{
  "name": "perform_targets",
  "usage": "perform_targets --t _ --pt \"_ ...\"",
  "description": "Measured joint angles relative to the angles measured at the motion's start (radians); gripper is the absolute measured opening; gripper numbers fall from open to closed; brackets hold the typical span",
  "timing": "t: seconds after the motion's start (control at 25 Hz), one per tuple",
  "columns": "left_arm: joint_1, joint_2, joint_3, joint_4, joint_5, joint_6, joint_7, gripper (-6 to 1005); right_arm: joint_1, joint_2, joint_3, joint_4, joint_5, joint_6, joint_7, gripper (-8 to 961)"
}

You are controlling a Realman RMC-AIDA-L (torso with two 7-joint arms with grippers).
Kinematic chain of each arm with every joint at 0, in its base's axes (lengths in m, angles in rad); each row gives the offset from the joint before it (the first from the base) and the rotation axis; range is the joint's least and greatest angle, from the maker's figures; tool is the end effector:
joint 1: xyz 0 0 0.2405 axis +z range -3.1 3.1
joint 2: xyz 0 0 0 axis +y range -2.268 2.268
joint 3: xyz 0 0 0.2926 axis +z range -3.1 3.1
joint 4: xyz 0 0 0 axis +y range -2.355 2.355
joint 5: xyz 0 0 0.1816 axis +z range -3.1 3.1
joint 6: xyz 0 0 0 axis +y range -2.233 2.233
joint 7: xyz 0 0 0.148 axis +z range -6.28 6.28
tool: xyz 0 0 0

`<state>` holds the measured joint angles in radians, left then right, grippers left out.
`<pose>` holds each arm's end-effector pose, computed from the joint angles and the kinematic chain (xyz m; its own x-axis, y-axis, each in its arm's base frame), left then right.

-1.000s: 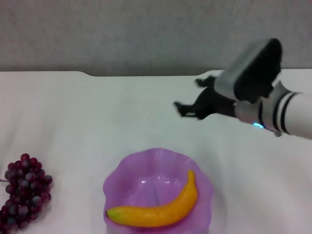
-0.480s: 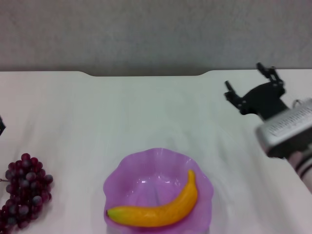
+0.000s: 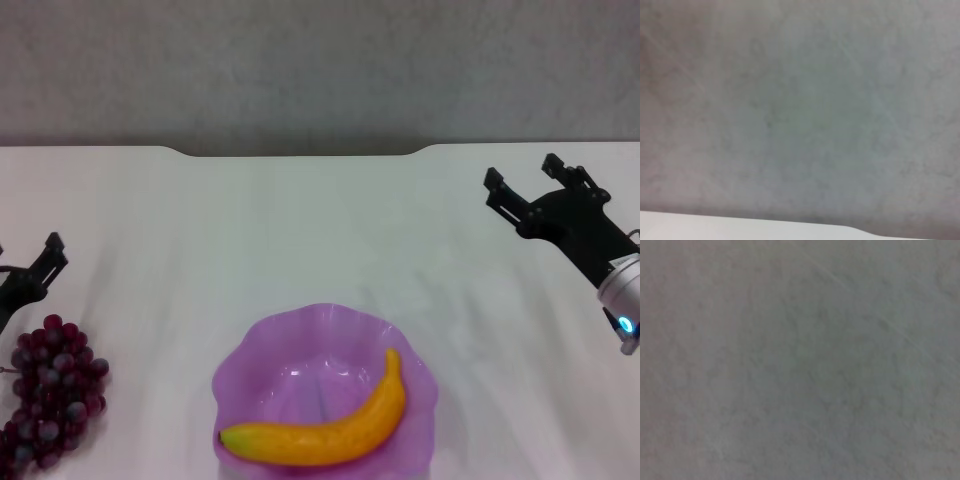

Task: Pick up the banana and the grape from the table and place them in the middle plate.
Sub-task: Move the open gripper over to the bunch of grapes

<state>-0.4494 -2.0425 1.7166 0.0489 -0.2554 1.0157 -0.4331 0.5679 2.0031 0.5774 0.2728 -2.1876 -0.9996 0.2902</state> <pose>-0.3832 0.3374 0.0031 0.6080 0.1418 0.7812 0.7924 -0.0476 -0.6081 0.2933 0.3786 -0.0356 0.6691 -0.0583 -0.7409 -0.7030 -0.3728 -0.6056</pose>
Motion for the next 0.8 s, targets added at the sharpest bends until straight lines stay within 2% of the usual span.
perform_targets --t 0.16,0.32,0.36,0.4,0.44,0.52,0.56,0.6,0.64,0.72,0.8 --pt "-0.001 0.003 0.000 0.018 0.026 0.005 -0.015 860 0.014 0.004 -0.017 -0.034 -0.004 0.013 0.037 879" --pt "0.017 0.014 0.001 0.055 0.065 0.071 -0.044 860 0.015 0.003 -0.032 -0.042 -0.004 0.064 0.018 879" --pt "0.039 0.038 0.002 0.114 0.121 0.076 -0.105 860 0.015 0.002 -0.033 -0.043 -0.004 0.080 0.009 879" --pt "0.039 0.038 0.002 0.114 0.121 0.076 -0.105 860 0.015 0.002 -0.033 -0.044 -0.004 0.092 -0.002 879" --pt "0.048 0.053 0.001 0.141 0.144 0.070 -0.138 860 0.016 0.002 -0.034 -0.043 -0.004 0.103 -0.017 879" --pt "0.082 0.100 0.000 0.229 0.223 0.035 -0.249 860 0.016 0.002 -0.034 -0.040 -0.004 0.111 -0.039 879" --pt "0.111 0.133 -0.006 0.301 0.273 0.004 -0.313 860 0.016 0.003 -0.035 -0.038 -0.004 0.114 -0.049 880" --pt "0.121 0.143 -0.009 0.327 0.288 -0.012 -0.329 860 0.016 0.003 -0.035 -0.035 -0.005 0.119 -0.057 880" --pt "0.141 0.162 -0.018 0.377 0.317 -0.049 -0.356 860 0.016 0.004 -0.035 -0.035 -0.005 0.123 -0.061 880" --pt "0.169 0.184 -0.050 0.469 0.351 -0.148 -0.375 860 0.016 0.003 -0.036 -0.034 -0.004 0.134 -0.065 880" --pt "0.190 0.190 -0.096 0.567 0.396 -0.301 -0.386 860 0.017 0.003 -0.036 -0.034 -0.004 0.143 -0.067 880"
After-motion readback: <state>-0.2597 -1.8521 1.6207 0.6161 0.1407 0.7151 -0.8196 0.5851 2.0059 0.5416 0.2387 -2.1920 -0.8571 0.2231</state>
